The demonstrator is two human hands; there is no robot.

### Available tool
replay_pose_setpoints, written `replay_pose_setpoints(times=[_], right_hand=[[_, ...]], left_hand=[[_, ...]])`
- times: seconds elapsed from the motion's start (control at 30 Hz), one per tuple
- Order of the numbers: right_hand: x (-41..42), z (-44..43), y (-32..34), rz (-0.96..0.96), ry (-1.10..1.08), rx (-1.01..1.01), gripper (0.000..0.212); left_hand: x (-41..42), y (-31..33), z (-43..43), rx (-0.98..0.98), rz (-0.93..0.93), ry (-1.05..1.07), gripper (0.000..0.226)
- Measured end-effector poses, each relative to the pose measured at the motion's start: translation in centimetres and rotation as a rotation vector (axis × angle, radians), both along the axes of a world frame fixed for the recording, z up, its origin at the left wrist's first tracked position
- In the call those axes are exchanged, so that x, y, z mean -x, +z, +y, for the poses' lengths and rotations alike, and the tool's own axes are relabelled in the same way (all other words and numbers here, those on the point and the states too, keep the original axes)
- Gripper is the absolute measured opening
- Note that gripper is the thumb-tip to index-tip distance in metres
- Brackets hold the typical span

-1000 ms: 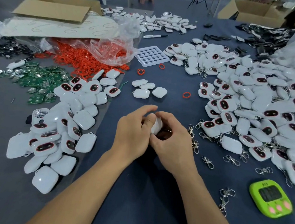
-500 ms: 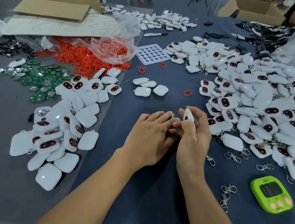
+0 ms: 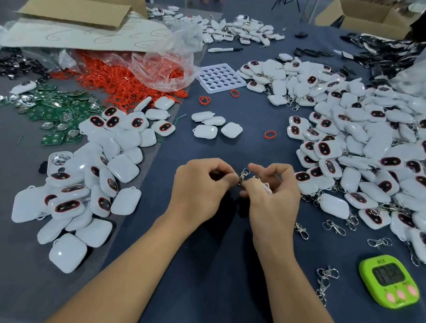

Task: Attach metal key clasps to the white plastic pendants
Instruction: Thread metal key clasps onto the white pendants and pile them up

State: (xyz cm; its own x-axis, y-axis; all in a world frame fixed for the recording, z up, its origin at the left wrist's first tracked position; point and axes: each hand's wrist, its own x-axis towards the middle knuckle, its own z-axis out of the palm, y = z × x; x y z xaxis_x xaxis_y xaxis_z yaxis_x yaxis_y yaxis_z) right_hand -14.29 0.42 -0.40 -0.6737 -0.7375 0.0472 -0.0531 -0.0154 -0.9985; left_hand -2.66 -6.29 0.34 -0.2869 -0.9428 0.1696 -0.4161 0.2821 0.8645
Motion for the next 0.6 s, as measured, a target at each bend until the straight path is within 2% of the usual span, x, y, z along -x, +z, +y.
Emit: replay_pose_setpoints(times=[0.23, 0.3, 0.37, 0.47, 0.53, 0.6], right_hand=[[-0.5, 0.0, -0.1, 0.205, 0.105, -0.053, 0.031], [-0.6, -0.1, -0.1, 0.248, 0.117, -0.047, 0.025], [-0.5, -0.2, -0.1, 0.247, 0.084, -0.031, 0.017], [-0.3, -0.1, -0.1, 0.132, -0.024, -0.026, 0.018], [-0.4, 0.1, 0.1, 0.056, -0.097, -0.023, 0.033], [-0.6, 0.2, 0.3, 0.045, -0.125, -0.054, 0.059]], left_hand=[[-0.3, 0.1, -0.9, -0.166, 0.241, -0.023, 0.014], [-0.4, 0.3, -0.9, -0.214, 0.306, -0.063, 0.012], [-0.5, 0.4, -1.0, -0.224, 0.341, -0.058, 0.009], [-0.7, 0.4, -1.4, -0.236, 0.379, 0.020, 0.007], [-0.8, 0.5, -1.5, -0.253, 0.393, 0.055, 0.008], [-0.7, 0.5, -1.4, -0.263, 0.383, 0.059, 0.008]])
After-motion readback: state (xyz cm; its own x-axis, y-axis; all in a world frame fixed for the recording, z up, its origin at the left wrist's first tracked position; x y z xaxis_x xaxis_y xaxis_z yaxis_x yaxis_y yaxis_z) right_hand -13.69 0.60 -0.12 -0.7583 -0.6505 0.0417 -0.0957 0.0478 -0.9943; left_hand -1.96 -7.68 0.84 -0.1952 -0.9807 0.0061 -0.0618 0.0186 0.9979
